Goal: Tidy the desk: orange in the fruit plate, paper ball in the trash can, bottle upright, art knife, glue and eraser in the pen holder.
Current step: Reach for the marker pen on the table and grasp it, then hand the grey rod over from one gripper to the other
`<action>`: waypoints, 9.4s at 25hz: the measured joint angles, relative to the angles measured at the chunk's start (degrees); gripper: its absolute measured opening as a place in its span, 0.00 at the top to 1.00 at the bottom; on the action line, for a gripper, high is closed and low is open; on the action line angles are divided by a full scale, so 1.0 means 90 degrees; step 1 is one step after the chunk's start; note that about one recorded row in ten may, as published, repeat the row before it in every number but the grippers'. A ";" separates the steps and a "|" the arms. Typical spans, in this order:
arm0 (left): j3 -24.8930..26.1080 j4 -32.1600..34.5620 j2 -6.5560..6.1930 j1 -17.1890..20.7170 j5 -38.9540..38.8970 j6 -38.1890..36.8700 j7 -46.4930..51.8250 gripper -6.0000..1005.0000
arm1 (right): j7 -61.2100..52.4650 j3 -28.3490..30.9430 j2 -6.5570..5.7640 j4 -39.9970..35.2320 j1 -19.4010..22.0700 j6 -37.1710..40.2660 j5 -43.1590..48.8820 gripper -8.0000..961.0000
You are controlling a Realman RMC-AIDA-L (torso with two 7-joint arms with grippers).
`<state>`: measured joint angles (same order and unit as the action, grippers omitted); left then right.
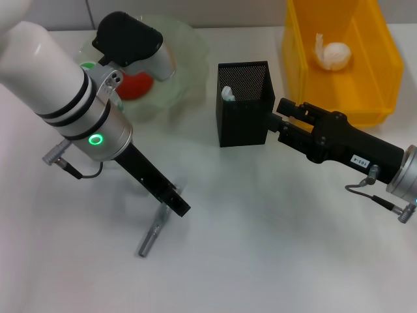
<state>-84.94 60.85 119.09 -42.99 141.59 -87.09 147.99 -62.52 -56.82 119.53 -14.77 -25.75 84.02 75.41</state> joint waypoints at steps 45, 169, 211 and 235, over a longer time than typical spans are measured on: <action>-0.0576 -0.0042 0.0010 -0.0009 0.0098 0.0077 0.0001 0.49 | -0.0013 0.0025 0.0010 0.0078 -0.0047 -0.0064 0.0000 0.43; 0.3225 -0.5259 0.0010 0.1340 -0.9846 -0.2492 -0.6686 0.87 | 0.0367 0.0593 0.0039 0.2441 -0.1797 0.2679 -0.0286 0.43; 0.3247 0.0541 -0.0443 0.1579 -0.3896 -0.2404 -0.3562 0.87 | -0.3313 0.0388 -0.0151 -0.3082 -0.0253 0.2531 0.1296 0.43; 0.1587 0.3020 -0.0064 0.0499 -0.1185 -0.2973 -0.2353 0.87 | -0.3327 0.0373 -0.0125 -0.4889 -0.0642 0.2912 0.3264 0.43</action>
<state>-70.66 88.03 118.51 -38.49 130.92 -113.84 126.82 -92.47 -53.47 118.41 -58.77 -31.53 110.23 104.78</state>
